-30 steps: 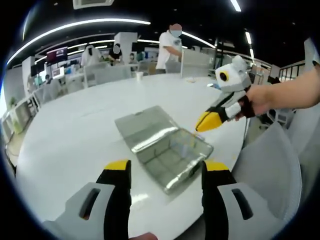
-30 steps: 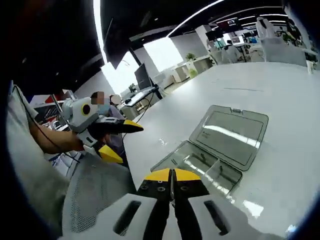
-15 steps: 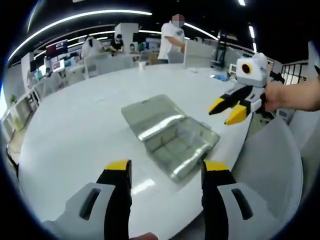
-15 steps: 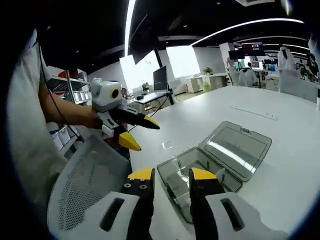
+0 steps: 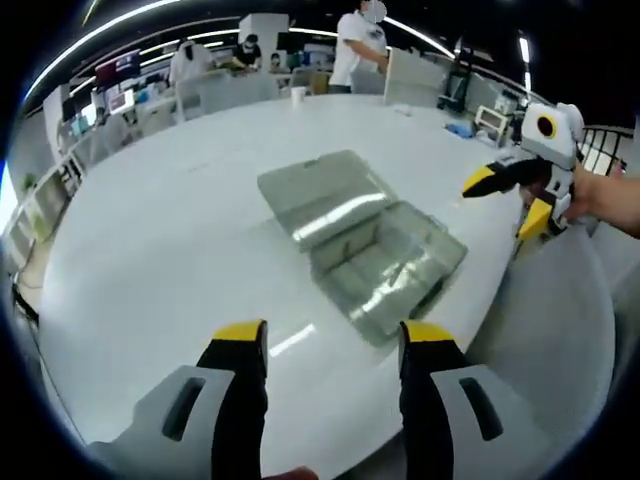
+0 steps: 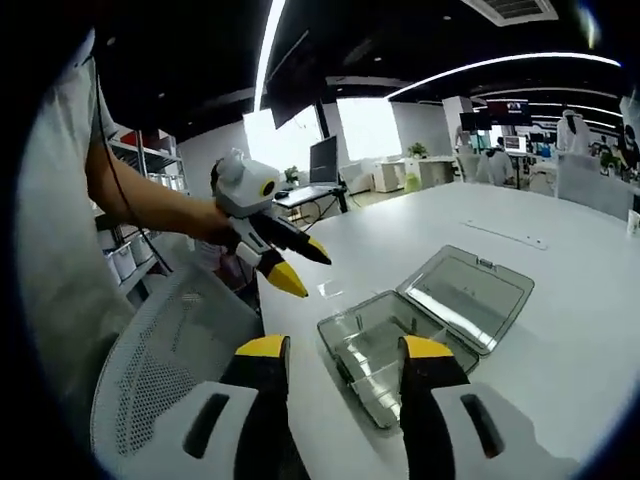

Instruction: Insert the divider into the dual guide fixture by aligning both edges with the guide slots and pushing it downward to the bottom, including one-sided entry, uneven engagement, binding, and posture correction.

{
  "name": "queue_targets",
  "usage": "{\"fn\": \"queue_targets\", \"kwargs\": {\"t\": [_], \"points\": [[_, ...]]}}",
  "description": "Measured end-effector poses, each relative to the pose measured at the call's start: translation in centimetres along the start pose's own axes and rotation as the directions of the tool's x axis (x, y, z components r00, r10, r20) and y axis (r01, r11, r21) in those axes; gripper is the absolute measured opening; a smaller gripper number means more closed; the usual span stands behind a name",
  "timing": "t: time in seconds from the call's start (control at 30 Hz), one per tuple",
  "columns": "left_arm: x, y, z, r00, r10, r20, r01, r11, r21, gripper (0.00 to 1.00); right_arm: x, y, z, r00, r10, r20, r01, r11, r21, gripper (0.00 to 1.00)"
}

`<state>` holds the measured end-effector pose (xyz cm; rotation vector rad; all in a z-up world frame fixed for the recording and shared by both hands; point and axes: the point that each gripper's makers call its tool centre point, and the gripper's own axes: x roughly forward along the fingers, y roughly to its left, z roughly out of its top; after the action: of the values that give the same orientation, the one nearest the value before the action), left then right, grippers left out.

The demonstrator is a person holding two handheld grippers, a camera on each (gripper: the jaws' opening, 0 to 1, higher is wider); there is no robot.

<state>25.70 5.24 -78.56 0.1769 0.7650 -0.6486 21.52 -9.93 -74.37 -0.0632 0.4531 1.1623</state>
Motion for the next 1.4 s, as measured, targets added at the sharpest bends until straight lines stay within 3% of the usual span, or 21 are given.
{"fn": "queue_targets", "kwargs": {"t": [0.33,0.9,1.4], "points": [[1.7,1.1,-0.9,0.995,0.026,-0.092,-0.029,0.999,-0.030,0.50,-0.6,-0.2,-0.9,0.999,-0.013,-0.037,0.012,0.999,-0.034,0.48],[3.2,2.1,-2.3,0.980,0.064,-0.190,-0.085,0.991,-0.103,0.46,-0.8,-0.9,-2.9,0.991,-0.035,-0.127,0.024,0.996,-0.091,0.56],[5.1,3.3,-3.2,0.949,0.112,-0.295,-0.168,0.971,-0.171,0.42,-0.7,-1.2,-3.5,0.988,-0.033,-0.153,0.017,0.994,-0.108,0.58]]}}
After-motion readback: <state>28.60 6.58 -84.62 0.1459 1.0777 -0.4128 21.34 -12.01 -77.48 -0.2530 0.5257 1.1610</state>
